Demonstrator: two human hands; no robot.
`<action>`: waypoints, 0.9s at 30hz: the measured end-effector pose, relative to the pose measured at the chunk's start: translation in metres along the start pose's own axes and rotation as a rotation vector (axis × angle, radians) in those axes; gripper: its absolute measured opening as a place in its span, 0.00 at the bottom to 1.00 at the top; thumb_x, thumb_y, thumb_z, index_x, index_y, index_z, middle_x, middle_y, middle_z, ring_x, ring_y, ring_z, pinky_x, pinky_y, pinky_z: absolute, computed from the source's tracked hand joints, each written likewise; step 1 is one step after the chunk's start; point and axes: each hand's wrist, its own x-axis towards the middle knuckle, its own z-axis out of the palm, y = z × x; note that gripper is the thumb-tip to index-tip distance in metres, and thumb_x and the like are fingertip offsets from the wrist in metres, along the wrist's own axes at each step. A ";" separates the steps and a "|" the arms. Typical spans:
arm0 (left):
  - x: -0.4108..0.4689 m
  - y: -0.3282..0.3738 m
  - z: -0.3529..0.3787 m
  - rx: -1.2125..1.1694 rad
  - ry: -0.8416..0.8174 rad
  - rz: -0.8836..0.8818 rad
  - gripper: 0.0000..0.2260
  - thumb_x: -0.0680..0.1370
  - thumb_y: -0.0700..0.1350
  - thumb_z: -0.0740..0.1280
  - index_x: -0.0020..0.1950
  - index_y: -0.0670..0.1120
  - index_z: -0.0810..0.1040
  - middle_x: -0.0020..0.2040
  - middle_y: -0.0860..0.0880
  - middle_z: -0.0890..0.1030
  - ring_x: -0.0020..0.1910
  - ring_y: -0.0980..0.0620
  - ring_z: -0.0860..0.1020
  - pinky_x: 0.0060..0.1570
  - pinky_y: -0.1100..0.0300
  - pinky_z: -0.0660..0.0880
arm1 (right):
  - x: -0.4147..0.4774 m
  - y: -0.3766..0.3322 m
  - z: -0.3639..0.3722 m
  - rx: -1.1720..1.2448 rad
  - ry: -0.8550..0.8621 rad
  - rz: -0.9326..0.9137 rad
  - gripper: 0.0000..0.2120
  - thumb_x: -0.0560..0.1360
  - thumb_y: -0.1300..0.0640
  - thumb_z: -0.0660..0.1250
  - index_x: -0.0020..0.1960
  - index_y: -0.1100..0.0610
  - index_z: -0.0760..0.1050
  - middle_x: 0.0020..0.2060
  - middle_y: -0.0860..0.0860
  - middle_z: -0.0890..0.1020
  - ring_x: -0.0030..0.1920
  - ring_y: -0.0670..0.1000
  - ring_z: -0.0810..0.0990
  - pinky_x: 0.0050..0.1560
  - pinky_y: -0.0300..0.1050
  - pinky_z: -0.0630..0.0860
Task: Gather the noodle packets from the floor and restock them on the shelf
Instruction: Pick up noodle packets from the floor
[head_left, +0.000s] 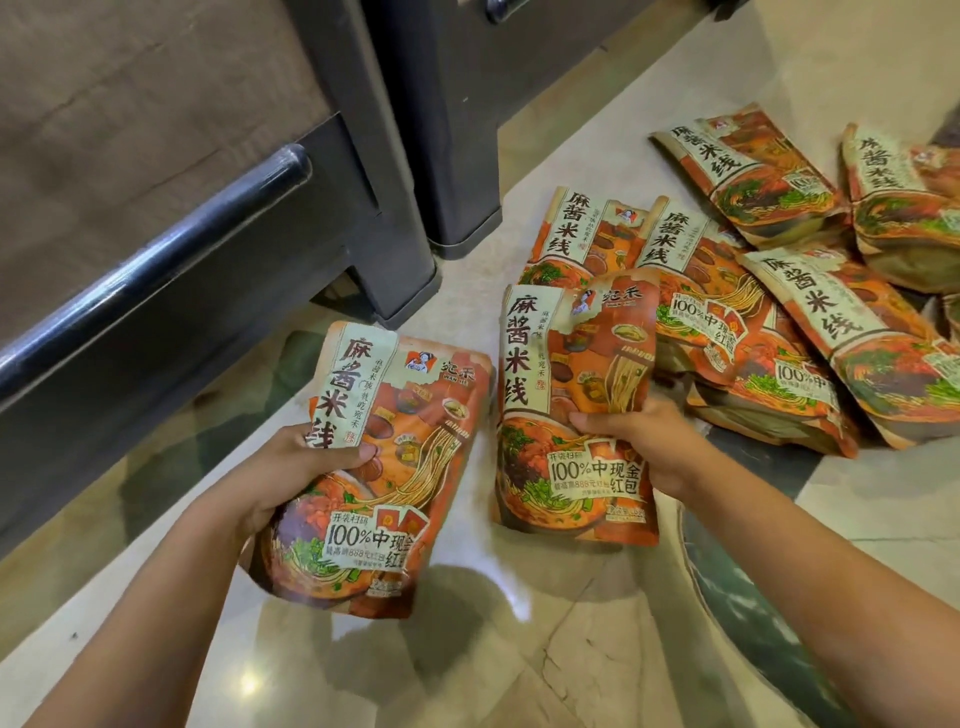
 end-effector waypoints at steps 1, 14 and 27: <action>0.000 0.003 0.003 -0.039 -0.022 -0.004 0.35 0.55 0.52 0.85 0.58 0.42 0.81 0.50 0.40 0.85 0.47 0.39 0.85 0.43 0.52 0.83 | 0.000 -0.002 -0.007 0.007 -0.003 0.012 0.24 0.58 0.60 0.81 0.53 0.59 0.81 0.47 0.59 0.86 0.44 0.60 0.85 0.48 0.53 0.81; -0.162 0.071 0.035 -0.097 0.082 -0.156 0.11 0.73 0.41 0.75 0.54 0.40 0.83 0.46 0.41 0.86 0.45 0.40 0.85 0.55 0.43 0.80 | -0.196 -0.061 -0.013 0.055 0.231 0.407 0.18 0.65 0.69 0.77 0.53 0.63 0.80 0.45 0.63 0.85 0.46 0.64 0.85 0.50 0.60 0.81; -0.457 0.103 -0.012 -0.417 0.166 -0.357 0.15 0.70 0.46 0.76 0.55 0.42 0.82 0.45 0.42 0.86 0.39 0.45 0.86 0.39 0.55 0.80 | -0.424 -0.202 0.036 -0.138 0.048 0.484 0.21 0.64 0.64 0.79 0.55 0.61 0.79 0.44 0.58 0.86 0.44 0.61 0.86 0.44 0.53 0.81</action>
